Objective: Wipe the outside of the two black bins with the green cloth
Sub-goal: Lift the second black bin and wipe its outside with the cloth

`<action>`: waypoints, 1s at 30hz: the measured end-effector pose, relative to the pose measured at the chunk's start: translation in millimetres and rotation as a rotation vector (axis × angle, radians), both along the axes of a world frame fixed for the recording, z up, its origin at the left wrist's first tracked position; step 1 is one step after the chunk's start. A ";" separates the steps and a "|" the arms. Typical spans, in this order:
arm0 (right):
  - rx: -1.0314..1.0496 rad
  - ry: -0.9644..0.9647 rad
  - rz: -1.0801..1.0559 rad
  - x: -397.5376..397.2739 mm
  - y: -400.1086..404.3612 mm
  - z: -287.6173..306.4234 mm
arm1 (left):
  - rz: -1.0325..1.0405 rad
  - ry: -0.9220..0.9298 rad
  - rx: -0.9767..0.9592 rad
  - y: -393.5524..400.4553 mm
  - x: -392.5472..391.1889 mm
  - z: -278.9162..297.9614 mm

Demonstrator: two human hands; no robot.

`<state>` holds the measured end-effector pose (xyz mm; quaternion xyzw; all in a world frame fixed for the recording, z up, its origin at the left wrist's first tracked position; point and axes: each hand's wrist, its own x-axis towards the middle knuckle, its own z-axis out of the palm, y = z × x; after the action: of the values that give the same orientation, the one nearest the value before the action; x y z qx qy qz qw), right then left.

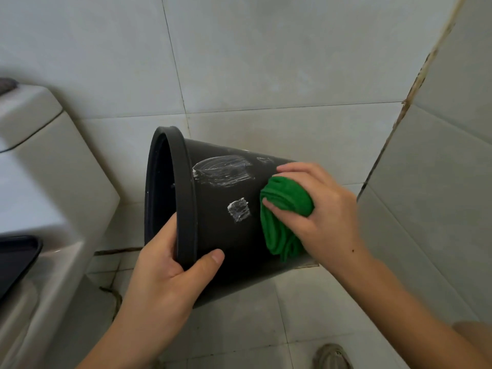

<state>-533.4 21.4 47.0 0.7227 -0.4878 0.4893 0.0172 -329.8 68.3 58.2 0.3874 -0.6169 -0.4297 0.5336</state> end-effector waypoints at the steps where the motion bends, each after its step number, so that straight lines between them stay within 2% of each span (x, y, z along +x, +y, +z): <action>1: 0.001 -0.027 -0.020 2.0 0.0 1.6 | -0.001 -0.005 -0.004 0.2 -0.6 0.8; 6: -0.120 0.099 0.070 30.6 20.2 -7.0 | -0.008 -0.034 -0.034 -3.1 -4.1 -0.3; 12: -0.123 -0.010 -0.004 36.5 13.7 3.9 | -0.002 -0.068 -0.051 -5.7 -7.0 -4.2; 17: -0.163 0.128 0.136 36.3 16.6 1.0 | -0.015 -0.068 -0.049 -6.4 -1.6 -7.0; 21: -0.101 0.041 0.017 30.1 9.8 1.5 | -0.037 -0.069 -0.010 -6.0 -2.0 -14.8; 26: -0.138 0.137 0.182 45.7 25.8 -3.2 | -0.052 -0.047 -0.029 -4.9 -2.6 -14.0; 30: -0.113 0.075 0.045 27.6 13.9 1.1 | -0.038 -0.049 -0.020 -5.6 -2.0 -15.9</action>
<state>-505.8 35.3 48.1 0.7492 -0.4420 0.4890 0.0652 -331.8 62.7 42.3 0.3807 -0.6411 -0.4242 0.5139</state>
